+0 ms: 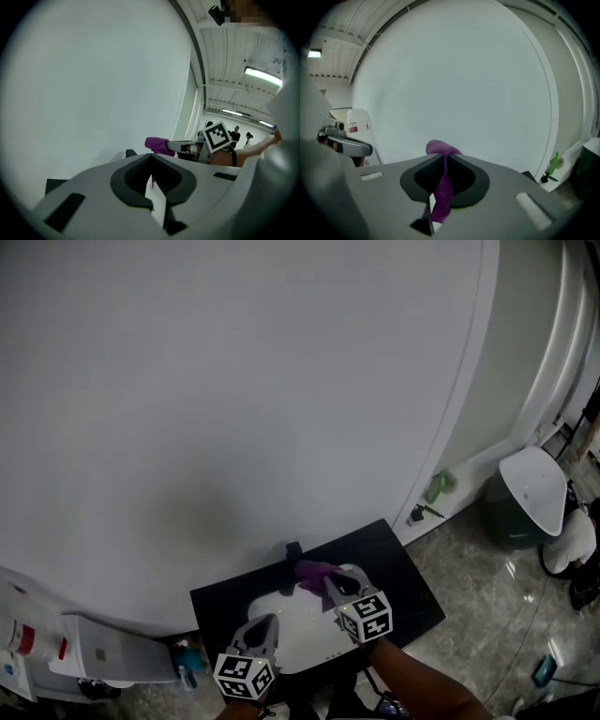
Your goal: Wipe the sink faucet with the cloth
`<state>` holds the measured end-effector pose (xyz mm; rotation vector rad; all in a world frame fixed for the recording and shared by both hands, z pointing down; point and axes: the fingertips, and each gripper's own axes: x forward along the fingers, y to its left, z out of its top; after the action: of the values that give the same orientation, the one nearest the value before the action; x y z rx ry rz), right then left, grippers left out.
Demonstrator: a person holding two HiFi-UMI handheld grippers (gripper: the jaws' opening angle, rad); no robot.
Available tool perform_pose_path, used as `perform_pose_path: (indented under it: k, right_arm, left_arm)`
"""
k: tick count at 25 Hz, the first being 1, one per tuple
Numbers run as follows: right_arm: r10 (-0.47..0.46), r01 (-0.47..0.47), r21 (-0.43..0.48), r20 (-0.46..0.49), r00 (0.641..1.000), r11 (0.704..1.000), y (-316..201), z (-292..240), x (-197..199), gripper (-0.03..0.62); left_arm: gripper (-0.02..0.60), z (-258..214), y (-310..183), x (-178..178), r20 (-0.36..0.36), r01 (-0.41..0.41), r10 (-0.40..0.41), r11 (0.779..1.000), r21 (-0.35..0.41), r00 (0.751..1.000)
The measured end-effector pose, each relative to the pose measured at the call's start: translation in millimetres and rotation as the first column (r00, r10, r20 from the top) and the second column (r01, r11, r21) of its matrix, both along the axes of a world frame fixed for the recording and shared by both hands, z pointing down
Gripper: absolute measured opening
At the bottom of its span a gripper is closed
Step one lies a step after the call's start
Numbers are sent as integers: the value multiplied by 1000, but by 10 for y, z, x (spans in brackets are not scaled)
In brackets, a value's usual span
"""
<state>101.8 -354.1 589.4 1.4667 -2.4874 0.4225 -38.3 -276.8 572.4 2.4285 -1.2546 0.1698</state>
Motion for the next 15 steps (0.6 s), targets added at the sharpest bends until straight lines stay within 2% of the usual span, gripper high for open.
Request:
perform_pose_path:
  k: [3, 6, 9, 15]
  right_arm:
    - [-10, 10, -18, 1, 1000, 1000, -506, 329, 111, 29]
    - [-59, 57, -43, -37, 998, 997, -885, 721, 110, 29]
    - [-117, 111, -74, -80, 990, 991, -1059, 1078, -11, 29]
    - [-218, 197, -149, -143, 965, 969, -1111, 1705, -325, 29]
  left_arm:
    - [5, 114, -207, 56, -3, 44, -44, 999, -16, 999]
    - [5, 277, -369, 132, 19, 76, -76, 997, -33, 997]
    - [5, 417, -532, 188, 37, 101, -100, 994, -30, 994]
    - [5, 600, -716, 182, 27, 133, -132, 990, -43, 991]
